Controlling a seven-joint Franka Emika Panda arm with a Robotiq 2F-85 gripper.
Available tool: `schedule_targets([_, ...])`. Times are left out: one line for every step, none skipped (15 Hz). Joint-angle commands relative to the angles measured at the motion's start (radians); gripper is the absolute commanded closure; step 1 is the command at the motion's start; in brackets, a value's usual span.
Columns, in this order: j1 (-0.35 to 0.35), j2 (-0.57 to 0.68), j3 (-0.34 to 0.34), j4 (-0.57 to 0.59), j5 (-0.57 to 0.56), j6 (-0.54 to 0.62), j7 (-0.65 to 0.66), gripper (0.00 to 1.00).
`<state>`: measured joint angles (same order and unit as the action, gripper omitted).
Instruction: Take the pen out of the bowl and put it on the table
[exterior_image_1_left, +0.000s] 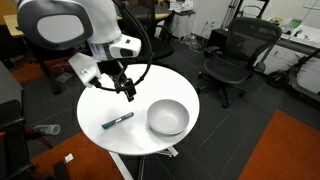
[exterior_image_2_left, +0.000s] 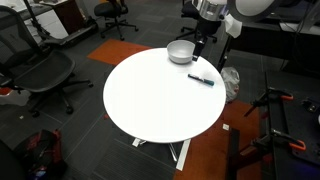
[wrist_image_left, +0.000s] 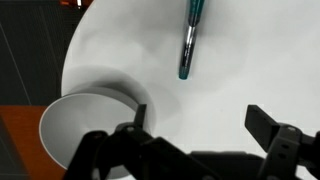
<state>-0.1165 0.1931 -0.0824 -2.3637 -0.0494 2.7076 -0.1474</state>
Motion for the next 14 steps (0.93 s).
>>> schedule_targets([0.015,-0.134,-0.005,-0.082,-0.013,-0.053,0.038,0.0])
schedule_targets([0.016,-0.156,-0.002,-0.09,-0.01,-0.073,0.035,0.0])
schedule_targets([0.018,-0.177,-0.001,-0.1,-0.013,-0.088,0.036,0.0])
schedule_targets([0.02,-0.198,0.002,-0.109,-0.008,-0.1,0.028,0.0])
schedule_targets([0.022,-0.217,0.002,-0.118,-0.01,-0.11,0.029,0.0])
schedule_targets([0.024,-0.235,0.003,-0.126,-0.01,-0.119,0.027,0.0])
schedule_targets([0.026,-0.251,0.004,-0.133,-0.006,-0.126,0.023,0.0])
schedule_targets([0.022,-0.184,-0.001,-0.091,0.0,-0.097,0.002,0.0])
schedule_targets([0.023,-0.193,-0.001,-0.094,-0.001,-0.099,0.002,0.0])
schedule_targets([0.023,-0.193,-0.001,-0.094,-0.001,-0.099,0.002,0.0])
schedule_targets([0.023,-0.189,-0.001,-0.093,0.0,-0.099,0.001,0.0])
schedule_targets([0.022,-0.185,-0.001,-0.093,0.0,-0.099,0.001,0.0])
schedule_targets([0.022,-0.183,-0.001,-0.093,0.0,-0.099,0.001,0.0])
schedule_targets([0.022,-0.182,-0.001,-0.093,0.0,-0.099,0.001,0.0])
